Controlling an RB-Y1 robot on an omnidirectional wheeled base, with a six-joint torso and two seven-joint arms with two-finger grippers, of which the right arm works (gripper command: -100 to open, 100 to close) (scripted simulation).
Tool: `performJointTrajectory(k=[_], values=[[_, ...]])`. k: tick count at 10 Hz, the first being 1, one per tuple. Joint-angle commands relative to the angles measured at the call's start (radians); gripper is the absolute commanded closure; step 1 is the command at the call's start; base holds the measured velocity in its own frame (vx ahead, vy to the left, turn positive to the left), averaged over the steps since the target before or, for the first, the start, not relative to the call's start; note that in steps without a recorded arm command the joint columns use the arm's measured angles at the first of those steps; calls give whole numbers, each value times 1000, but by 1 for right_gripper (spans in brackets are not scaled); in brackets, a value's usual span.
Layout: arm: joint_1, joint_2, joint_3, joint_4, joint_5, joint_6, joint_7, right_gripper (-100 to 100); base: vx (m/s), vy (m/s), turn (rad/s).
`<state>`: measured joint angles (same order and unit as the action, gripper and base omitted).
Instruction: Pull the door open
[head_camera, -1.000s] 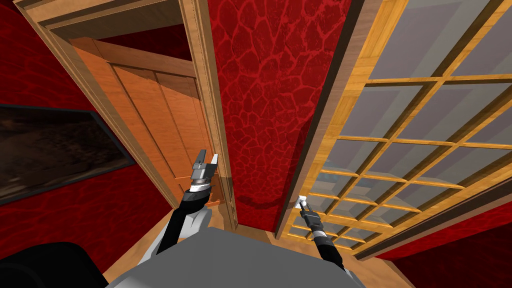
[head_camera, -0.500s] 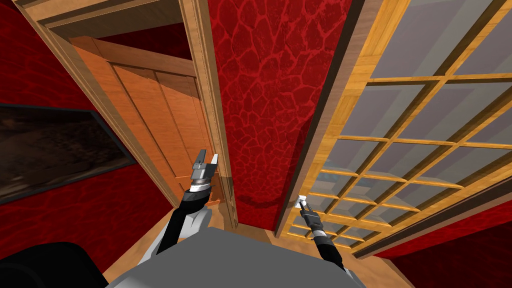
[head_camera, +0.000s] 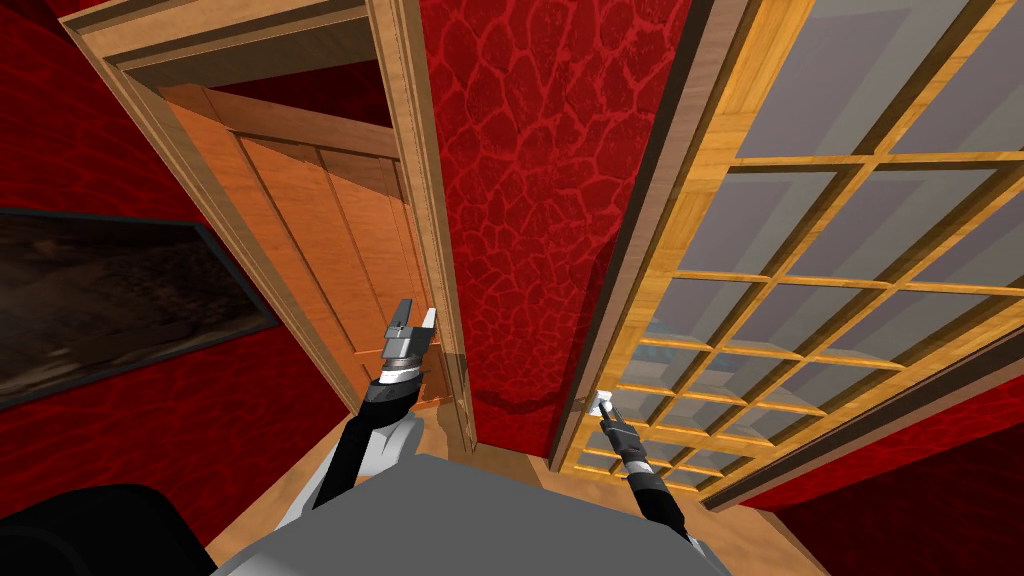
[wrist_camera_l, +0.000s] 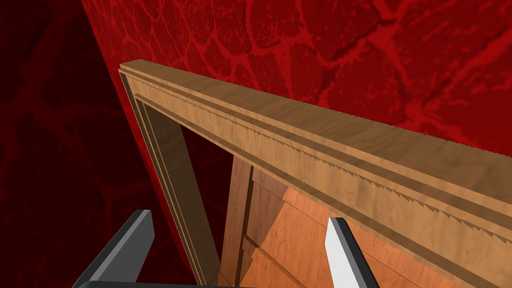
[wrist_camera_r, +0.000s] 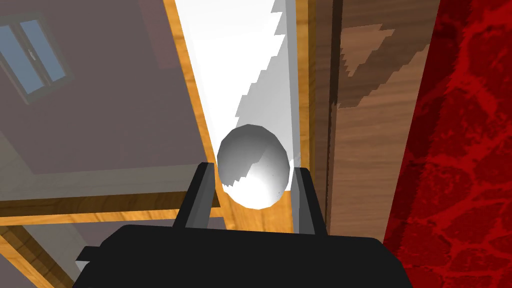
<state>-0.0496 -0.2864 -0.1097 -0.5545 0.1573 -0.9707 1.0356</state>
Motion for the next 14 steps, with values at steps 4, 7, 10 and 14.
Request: performJointTrajectory(k=[4, 7, 10, 14], values=[[2, 1, 3, -1, 0, -1, -107, 100, -26, -5, 1], [3, 1, 6, -3, 0, -1, -184, 100, -28, -5, 1], [4, 1, 9, -5, 1, -2, -262, 100, -26, -7, 1], [6, 0, 14, -8, 1, -2, -365, 100, -21, -6, 2]])
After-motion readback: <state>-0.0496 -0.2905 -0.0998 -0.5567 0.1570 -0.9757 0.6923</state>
